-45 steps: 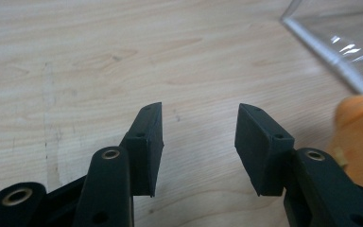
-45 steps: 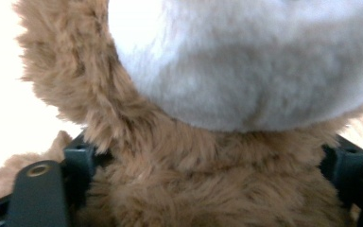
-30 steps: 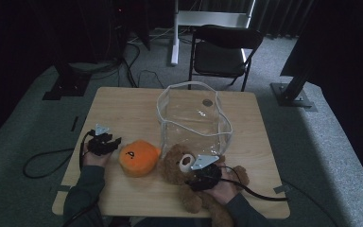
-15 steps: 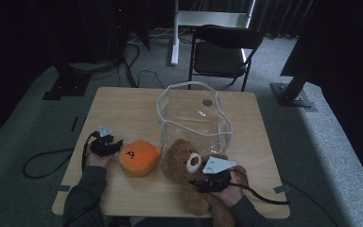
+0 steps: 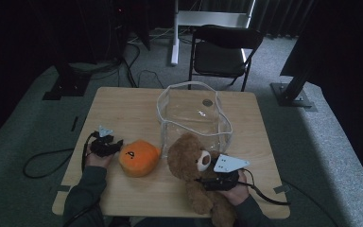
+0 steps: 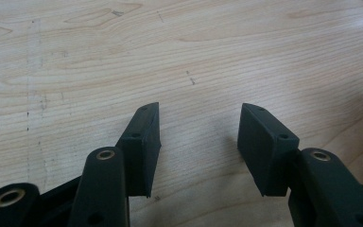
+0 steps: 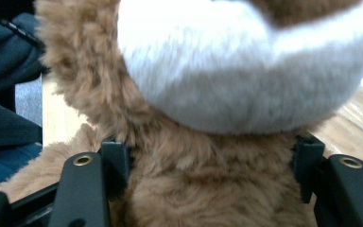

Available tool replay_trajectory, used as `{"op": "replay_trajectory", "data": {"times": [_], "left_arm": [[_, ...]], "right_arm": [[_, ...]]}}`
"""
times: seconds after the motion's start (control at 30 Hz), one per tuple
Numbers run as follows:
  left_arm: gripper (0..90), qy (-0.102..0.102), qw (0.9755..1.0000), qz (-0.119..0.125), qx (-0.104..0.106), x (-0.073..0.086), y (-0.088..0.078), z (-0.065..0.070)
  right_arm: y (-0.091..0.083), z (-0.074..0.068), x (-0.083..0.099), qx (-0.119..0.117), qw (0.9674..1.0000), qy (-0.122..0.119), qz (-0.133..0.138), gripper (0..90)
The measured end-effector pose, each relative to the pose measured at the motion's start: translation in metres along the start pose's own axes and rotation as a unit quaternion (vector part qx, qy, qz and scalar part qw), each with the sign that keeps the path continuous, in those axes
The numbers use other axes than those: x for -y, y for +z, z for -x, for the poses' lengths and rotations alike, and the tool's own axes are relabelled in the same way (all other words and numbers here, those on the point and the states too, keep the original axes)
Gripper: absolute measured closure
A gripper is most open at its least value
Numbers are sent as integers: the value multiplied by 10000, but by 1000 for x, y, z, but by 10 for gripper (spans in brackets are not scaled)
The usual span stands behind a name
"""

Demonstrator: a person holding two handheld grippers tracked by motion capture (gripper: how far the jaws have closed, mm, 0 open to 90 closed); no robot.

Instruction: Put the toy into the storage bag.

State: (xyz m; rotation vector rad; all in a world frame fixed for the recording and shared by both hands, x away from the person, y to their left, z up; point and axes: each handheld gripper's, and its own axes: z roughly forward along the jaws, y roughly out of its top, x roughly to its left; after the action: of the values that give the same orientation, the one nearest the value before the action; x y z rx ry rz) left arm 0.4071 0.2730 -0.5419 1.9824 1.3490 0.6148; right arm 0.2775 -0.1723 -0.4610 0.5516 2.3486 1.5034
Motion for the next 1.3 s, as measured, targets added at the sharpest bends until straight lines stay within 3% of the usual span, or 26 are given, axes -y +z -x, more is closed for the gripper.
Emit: {"op": "replay_trajectory", "data": {"times": [0.7, 1.3], "left_arm": [[466, 13, 10000, -13, 35, 0, 1, 0], [450, 12, 10000, -14, 40, 0, 1, 1]], "right_arm": [[-30, 4, -17, -215, 9961, 174, 838, 387], [-49, 6, -29, -175, 9925, 167, 1202, 386]]}}
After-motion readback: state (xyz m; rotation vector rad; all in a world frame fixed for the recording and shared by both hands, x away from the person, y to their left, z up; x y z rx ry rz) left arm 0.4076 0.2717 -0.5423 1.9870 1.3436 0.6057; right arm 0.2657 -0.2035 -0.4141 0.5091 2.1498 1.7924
